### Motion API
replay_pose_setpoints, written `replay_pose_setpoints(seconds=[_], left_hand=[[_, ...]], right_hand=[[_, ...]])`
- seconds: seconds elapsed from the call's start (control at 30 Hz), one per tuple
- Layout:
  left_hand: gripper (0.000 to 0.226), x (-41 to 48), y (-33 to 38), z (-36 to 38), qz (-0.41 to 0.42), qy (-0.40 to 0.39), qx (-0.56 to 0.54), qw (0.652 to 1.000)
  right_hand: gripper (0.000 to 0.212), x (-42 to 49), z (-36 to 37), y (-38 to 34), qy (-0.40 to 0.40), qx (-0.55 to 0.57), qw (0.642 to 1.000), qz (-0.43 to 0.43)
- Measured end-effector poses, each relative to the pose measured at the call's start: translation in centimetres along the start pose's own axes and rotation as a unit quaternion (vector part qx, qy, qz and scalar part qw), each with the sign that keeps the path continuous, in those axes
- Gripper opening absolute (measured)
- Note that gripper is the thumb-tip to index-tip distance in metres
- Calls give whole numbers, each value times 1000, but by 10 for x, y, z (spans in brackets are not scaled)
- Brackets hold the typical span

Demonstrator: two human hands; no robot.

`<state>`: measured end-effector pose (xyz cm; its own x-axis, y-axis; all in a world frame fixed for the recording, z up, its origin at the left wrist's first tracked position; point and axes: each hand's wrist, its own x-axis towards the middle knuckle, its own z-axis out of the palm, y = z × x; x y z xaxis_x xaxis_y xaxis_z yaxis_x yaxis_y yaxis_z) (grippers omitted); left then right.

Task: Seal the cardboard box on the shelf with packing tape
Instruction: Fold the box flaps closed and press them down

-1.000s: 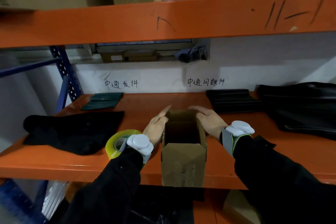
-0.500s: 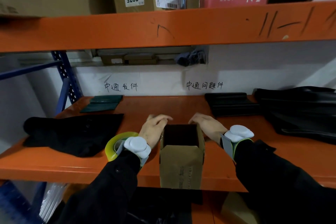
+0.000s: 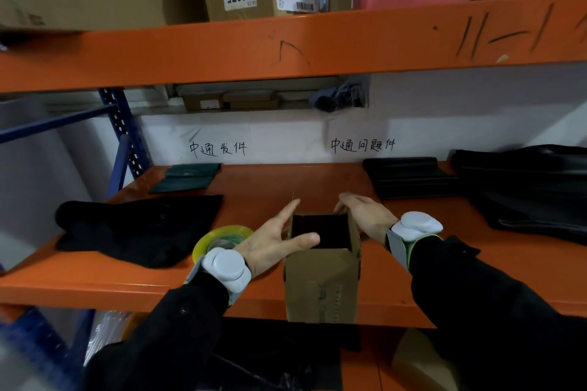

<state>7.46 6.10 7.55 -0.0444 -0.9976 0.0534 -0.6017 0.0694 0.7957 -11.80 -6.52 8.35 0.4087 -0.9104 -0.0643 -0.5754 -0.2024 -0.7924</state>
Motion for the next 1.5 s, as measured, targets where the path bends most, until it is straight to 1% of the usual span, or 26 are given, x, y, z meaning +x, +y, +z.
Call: replay_pose_setpoints(seconds=[0.03,0.2,0.4,0.63,0.8,0.93,1.03,1.13,1.3,1.4,1.5], left_hand=[[115,-1,-1,-1,1,-6,-2,1000],[113,-2,-2,-6,-9,-27,25,999],[111,4,1,4,-37,1,-3,999],[102,9,2,12,-81,10,-17,997],[96,9,9,13,-91,8,59,994],[92,10,13,14,-75,-11,81,994],[94,12,13,16,-72,-24,68,995],[97,12,11,15,-81,-21,35,996],[94,3,2,17,-91,42,-88,991],[96,3,4,19,-90,39,-87,991],[99,8,9,20,-103,5,-39,994]], right_hand=[[49,0,0,-1,1,-4,1000,-3],[50,0,1,-1,-4,-11,1000,-4],[51,-3,1,-5,-8,-20,1000,-11],[53,-3,1,-5,-6,-32,999,-19],[52,-4,2,-6,-2,-32,999,-15],[52,-4,2,-5,-6,-29,999,-14],[52,-4,2,-6,-1,-38,999,-25],[51,-3,2,-6,-7,-46,998,-32],[48,0,4,-7,0,-67,997,-43],[53,3,6,-9,-1,-90,995,-42],[54,4,7,-8,7,-100,994,-40]])
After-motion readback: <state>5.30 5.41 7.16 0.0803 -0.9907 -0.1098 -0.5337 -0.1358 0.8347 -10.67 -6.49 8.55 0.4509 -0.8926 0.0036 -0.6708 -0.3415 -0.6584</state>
